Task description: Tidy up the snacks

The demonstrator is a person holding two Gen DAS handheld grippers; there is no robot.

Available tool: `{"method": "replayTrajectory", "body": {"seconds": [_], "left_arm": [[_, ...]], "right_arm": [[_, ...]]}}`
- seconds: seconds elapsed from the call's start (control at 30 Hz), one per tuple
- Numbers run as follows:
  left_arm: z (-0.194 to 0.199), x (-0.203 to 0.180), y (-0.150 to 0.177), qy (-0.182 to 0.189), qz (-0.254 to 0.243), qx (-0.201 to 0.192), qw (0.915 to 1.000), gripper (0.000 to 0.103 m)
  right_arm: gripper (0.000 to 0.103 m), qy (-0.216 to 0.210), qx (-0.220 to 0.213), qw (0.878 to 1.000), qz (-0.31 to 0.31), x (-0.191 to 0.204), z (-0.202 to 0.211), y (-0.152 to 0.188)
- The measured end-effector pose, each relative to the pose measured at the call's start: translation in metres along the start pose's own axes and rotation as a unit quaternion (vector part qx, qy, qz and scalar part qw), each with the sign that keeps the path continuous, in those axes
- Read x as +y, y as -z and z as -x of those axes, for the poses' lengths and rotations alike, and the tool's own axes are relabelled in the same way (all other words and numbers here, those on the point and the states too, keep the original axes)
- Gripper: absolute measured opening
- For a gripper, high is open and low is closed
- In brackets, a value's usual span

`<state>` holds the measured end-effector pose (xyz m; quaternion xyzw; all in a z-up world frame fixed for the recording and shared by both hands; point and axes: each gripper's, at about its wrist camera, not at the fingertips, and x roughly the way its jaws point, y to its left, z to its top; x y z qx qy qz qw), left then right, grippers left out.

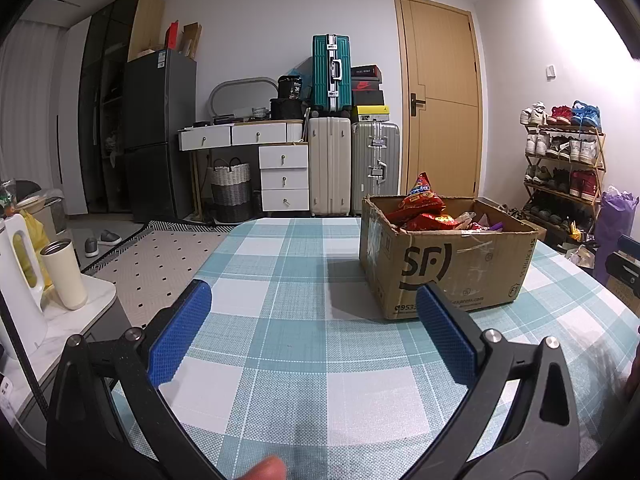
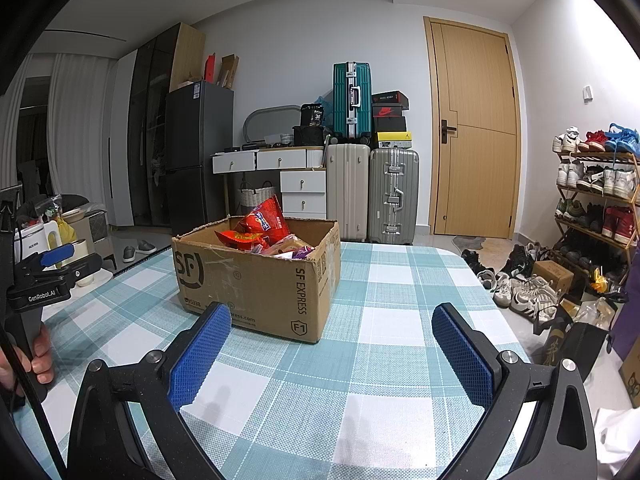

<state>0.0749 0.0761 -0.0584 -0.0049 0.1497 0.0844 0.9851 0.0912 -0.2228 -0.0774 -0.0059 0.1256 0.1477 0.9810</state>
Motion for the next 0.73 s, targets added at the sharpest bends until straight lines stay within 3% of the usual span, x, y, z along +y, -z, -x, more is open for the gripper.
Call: {"method": "replayTrajectory", "body": {"seconds": [0.73], "left_arm": [[-0.0007,-0.0005,0.0003,0.0,0.0,0.0,1.0,0.102]], "right_arm": [[0.102,0.0,0.0,1.0,0.0,0.0001,-0.0003,0.0003]]}}
